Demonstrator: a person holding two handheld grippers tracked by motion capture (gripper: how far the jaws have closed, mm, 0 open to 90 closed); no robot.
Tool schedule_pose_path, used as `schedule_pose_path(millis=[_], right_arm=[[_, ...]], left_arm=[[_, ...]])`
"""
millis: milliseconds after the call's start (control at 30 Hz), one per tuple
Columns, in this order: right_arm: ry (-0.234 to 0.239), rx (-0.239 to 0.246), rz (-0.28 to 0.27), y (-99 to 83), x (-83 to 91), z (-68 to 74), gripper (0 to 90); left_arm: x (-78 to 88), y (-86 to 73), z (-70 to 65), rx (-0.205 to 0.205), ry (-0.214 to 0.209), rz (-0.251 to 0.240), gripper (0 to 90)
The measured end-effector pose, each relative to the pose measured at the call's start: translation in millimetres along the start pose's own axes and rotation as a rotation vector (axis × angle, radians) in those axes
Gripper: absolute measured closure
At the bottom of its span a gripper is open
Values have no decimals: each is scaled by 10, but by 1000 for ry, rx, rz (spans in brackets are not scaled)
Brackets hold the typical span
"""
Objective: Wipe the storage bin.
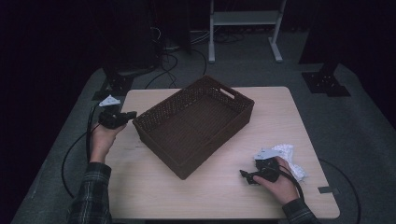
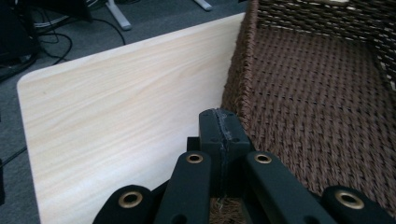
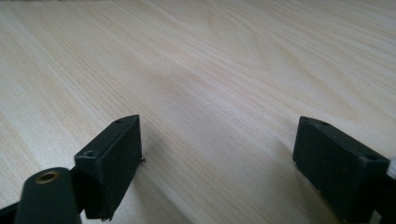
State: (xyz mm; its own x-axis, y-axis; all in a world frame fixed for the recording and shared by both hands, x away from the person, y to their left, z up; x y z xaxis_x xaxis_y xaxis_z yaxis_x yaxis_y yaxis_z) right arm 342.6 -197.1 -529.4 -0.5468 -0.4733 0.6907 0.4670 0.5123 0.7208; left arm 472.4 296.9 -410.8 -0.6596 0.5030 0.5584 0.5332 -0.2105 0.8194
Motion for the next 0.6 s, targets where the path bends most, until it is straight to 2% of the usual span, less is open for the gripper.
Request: schedule_pose_path(millis=[67,600], right_arm=[[0,2,-14,-3,-13,2,131],[1,-1,-12,-3,-12,4,131]], left_arm=[[30,-27,-46,-2,-6,5,900],[199,-201,-448,-5,-33,33,899]])
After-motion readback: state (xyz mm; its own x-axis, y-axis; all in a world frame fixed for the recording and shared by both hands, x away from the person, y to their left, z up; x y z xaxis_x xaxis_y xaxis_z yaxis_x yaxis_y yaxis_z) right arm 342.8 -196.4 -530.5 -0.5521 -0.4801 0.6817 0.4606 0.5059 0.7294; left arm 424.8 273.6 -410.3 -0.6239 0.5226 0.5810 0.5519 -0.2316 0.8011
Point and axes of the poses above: each handheld gripper's, and its own axes: x roughly backward along the jaws, y roughly out of its top, z roughly to its left, the point moved 4 cm from there along -x, roughly forward along the jaws, and after that the axes turned 5 degrees about x, right-handed, at the moved point
